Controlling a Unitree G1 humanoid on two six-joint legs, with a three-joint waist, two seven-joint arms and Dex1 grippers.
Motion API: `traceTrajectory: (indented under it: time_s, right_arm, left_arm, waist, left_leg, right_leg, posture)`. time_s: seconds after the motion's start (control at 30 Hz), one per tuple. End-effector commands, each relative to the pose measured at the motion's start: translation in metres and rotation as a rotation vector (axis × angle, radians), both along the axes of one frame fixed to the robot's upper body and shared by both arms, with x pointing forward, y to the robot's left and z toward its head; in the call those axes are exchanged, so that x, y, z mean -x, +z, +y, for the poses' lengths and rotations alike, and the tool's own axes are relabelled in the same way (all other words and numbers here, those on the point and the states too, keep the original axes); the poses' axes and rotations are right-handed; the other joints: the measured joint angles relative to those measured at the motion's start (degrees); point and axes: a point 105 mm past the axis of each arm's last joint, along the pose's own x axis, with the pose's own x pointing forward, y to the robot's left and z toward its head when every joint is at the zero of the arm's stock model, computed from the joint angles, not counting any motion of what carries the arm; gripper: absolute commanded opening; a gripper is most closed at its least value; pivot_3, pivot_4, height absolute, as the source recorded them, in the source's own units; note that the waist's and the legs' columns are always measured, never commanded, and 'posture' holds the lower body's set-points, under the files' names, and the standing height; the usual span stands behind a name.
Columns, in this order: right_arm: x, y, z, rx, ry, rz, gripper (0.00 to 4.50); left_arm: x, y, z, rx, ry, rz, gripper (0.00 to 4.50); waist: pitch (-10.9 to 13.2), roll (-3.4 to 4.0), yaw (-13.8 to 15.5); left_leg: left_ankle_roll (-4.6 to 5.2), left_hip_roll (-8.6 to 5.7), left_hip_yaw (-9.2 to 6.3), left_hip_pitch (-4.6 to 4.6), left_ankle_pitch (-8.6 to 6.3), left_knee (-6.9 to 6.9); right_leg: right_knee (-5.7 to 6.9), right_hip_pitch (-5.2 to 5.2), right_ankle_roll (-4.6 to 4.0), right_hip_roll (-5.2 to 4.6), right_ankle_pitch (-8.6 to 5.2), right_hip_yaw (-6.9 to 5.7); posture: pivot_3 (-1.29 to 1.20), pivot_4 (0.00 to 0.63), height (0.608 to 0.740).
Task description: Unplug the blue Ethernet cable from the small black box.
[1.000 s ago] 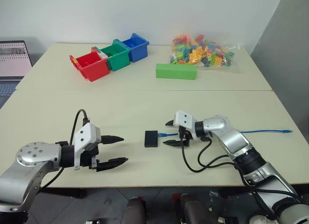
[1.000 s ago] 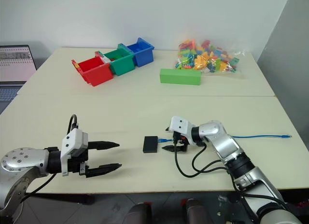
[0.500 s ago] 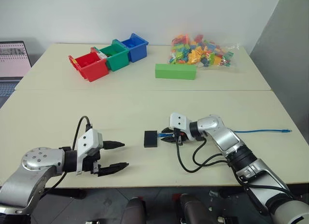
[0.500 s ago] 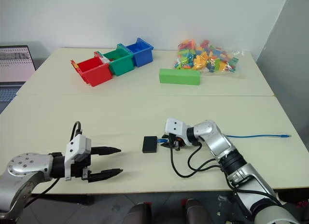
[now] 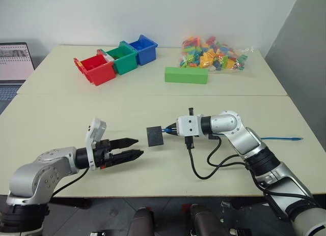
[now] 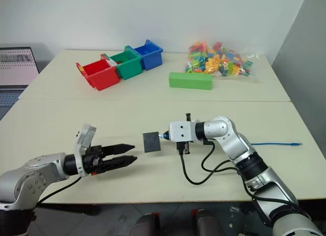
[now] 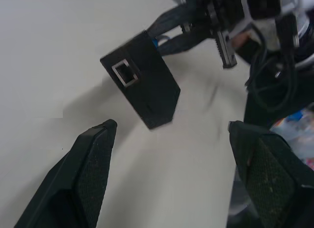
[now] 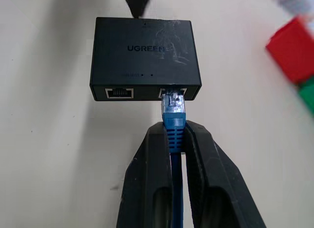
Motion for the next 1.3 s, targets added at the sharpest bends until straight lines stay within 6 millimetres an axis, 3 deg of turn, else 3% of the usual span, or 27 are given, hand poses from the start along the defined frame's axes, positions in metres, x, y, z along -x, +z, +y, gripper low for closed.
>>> traceTrajectory:
  time_s: [0.03, 0.27, 0.77, 0.97, 1.0, 1.2, 1.27, 1.3]
  right_arm:
    - [0.011, 0.022, 0.004, -0.006, 0.065, -0.119, 0.11]
    - [0.015, 0.034, 0.007, -0.020, 0.075, -0.160, 0.11]
    - [0.007, 0.038, 0.003, -0.026, 0.034, -0.181, 0.11]
    - [0.005, 0.042, 0.003, -0.040, 0.027, -0.182, 0.11]
    - [0.006, 0.043, 0.003, -0.046, 0.030, -0.177, 0.82]
    - [0.016, 0.047, -0.002, -0.042, 0.051, -0.106, 1.99]
    - [0.024, 0.048, -0.008, -0.077, 0.046, 0.046, 2.49]
    - [0.028, 0.049, -0.010, -0.097, 0.046, 0.117, 2.54]
  left_arm:
    - [-0.007, 0.013, -0.003, 0.081, 0.032, 0.017, 3.88]
    - [-0.009, 0.017, -0.017, 0.156, 0.008, 0.041, 3.88]
    - [-0.007, 0.026, -0.014, 0.220, 0.012, 0.070, 0.91]
    - [-0.006, 0.028, -0.016, 0.227, 0.006, 0.066, 0.77]
    - [-0.007, 0.029, -0.015, 0.236, 0.009, 0.061, 0.77]
    - [-0.004, 0.031, -0.016, 0.180, -0.050, 0.036, 0.77]
    - [-0.001, 0.030, -0.016, 0.114, -0.097, -0.003, 0.77]
    - [0.000, 0.030, -0.016, 0.087, -0.119, -0.022, 0.77]
  waist:
    - [0.0, -0.03, -0.1]
    - [0.0, -0.02, 0.1]
    - [0.0, -0.02, 0.1]
    - [0.0, -0.02, 0.1]
    - [0.0, -0.02, 0.1]
    - [0.0, -0.02, 0.1]
    - [0.0, -0.02, 0.1]
    - [0.0, -0.02, 0.1]
  left_leg:
    - [0.00, 0.01, -0.04, 0.00, 0.00, 0.00]
    - [-0.01, 0.00, -0.07, -0.01, 0.01, 0.00]
    - [-0.04, -0.01, -0.12, -0.01, 0.02, 0.02]
    - [-0.05, -0.01, -0.12, 0.00, 0.03, 0.02]
    - [-0.05, -0.01, -0.11, 0.00, 0.03, 0.02]
    - [-0.06, -0.01, -0.12, -0.01, 0.04, 0.02]
    - [-0.07, -0.02, -0.12, -0.01, 0.04, 0.01]
    - [-0.07, -0.02, -0.12, -0.01, 0.04, 0.00]
  right_leg:
    - [0.00, 0.01, -0.01, 0.00, 0.01, -0.03]
    - [0.02, 0.01, -0.19, -0.01, 0.11, -0.02]
    - [0.02, 0.03, -0.19, -0.01, 0.11, -0.01]
    - [0.02, 0.03, -0.19, -0.01, 0.11, -0.01]
    - [0.02, 0.03, -0.19, -0.01, 0.11, -0.01]
    - [0.02, 0.03, -0.19, -0.01, 0.11, -0.01]
    - [0.01, 0.03, -0.19, -0.01, 0.11, -0.02]
    - [0.01, 0.03, -0.20, -0.01, 0.10, -0.03]
  posture:
    - [0.00, 0.150, 0.740]
    - [0.00, 0.150, 0.740]
    - [0.00, 0.150, 0.740]
    - [0.00, 0.150, 0.740]
    - [0.00, 0.150, 0.740]
    - [0.00, 0.150, 0.740]
    - [0.00, 0.150, 0.740]
    - [0.00, 0.150, 0.740]
